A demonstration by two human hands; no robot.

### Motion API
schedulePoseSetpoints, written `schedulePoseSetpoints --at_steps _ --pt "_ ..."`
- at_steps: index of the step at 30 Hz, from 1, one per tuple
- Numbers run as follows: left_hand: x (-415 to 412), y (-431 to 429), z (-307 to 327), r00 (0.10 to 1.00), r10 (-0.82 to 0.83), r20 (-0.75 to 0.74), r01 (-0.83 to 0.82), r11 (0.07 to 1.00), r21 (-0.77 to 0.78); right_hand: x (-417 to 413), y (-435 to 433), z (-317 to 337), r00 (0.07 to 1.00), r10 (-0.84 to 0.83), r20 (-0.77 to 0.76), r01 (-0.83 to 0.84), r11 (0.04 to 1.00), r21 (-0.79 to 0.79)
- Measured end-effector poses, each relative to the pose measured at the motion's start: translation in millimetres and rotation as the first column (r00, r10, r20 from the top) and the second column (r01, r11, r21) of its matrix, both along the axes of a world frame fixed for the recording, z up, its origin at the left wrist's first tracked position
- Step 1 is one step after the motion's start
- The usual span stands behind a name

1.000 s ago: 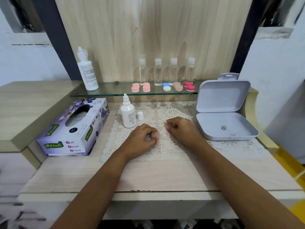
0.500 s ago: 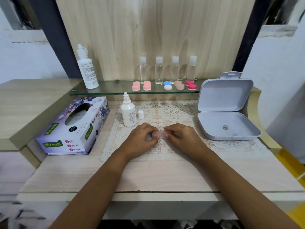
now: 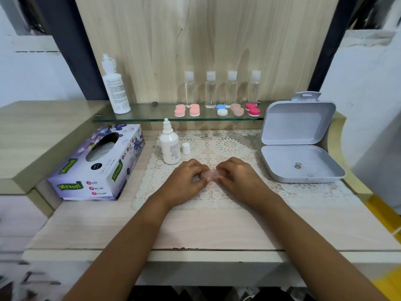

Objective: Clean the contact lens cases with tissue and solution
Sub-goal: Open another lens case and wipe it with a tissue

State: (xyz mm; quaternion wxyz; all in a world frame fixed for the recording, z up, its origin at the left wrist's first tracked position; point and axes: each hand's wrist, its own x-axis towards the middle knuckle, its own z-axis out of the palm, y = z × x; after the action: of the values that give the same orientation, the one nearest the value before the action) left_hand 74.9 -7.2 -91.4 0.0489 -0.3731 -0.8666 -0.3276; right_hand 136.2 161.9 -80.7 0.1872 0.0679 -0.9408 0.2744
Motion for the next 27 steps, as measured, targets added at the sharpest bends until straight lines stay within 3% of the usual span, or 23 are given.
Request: schedulePoseSetpoints --at_steps 9,18,23,27 --pt "0 0 0 1.0 0.009 -0.014 -0.009 1.0 -0.004 5 4 -1 0.999 -0.002 0.054 0.007 0.995 -0.099" --pt "-1 1 0 1.0 0.008 -0.018 -0.008 1.0 0.007 -2 10 -3 0.995 -0.088 0.044 0.09 0.994 -0.057" --pt "-1 1 0 1.0 0.0 -0.019 0.0 1.0 0.018 -1 7 -4 1.0 0.018 0.013 -0.018 1.0 0.005" --pt "-1 1 -1 1.0 -0.003 -0.015 0.003 1.0 0.021 -4 5 -3 0.997 -0.022 0.072 0.022 1.0 -0.003"
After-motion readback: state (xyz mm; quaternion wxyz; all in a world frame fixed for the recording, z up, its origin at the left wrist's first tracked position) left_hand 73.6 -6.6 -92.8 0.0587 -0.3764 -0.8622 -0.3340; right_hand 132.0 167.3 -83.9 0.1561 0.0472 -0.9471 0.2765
